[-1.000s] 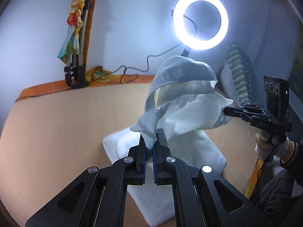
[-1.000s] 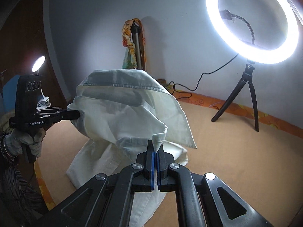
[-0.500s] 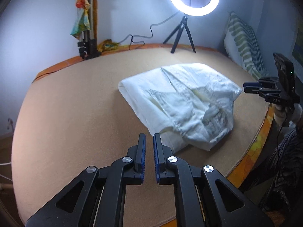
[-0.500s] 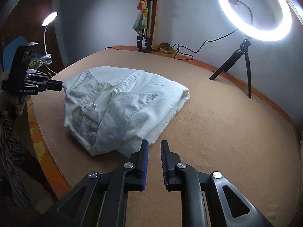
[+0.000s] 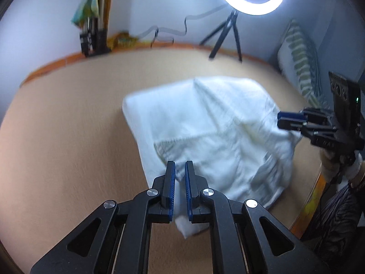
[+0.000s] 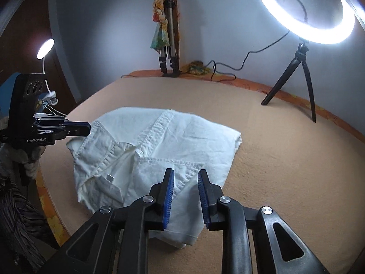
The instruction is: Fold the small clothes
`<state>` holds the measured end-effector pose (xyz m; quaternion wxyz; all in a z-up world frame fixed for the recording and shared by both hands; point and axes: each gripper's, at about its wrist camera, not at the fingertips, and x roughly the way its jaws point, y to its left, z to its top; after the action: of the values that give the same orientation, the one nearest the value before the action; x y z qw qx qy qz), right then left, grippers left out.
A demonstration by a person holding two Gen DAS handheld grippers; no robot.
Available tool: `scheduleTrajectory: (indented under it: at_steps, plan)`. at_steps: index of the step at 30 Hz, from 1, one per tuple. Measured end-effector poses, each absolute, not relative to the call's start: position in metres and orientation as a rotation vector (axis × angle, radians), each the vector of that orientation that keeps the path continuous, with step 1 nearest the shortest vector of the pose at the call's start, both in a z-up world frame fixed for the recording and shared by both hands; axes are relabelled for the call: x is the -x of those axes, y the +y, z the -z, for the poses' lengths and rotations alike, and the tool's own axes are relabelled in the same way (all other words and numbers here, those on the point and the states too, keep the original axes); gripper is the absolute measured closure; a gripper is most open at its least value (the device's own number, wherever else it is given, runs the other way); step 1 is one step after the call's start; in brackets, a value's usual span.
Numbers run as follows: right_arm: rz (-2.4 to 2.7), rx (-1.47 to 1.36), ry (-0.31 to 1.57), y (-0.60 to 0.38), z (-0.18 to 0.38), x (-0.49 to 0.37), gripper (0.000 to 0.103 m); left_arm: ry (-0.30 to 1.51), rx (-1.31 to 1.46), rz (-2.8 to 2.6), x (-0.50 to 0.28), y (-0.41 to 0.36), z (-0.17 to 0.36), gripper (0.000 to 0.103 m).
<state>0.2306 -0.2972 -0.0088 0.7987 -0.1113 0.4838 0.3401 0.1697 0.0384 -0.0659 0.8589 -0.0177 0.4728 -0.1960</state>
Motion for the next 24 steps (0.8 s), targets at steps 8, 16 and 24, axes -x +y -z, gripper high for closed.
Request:
scheduleTrajectory:
  at_steps: [8,16,24]
  plan:
    - [-0.771,0.230,1.153,-0.312,0.035,-0.225,0.081,1.020,-0.027,0.433,-0.154,0.039,0.072,0.096]
    - [-0.762,0.059,1.041,-0.316,-0.007,-0.265,0.077,0.867,0.126,0.444,-0.185,0.047,0.026,0.096]
    - [-0.772,0.038,1.060,-0.262,0.013,-0.315,0.077,0.908,0.161,0.384,-0.251,0.036,0.054,0.096]
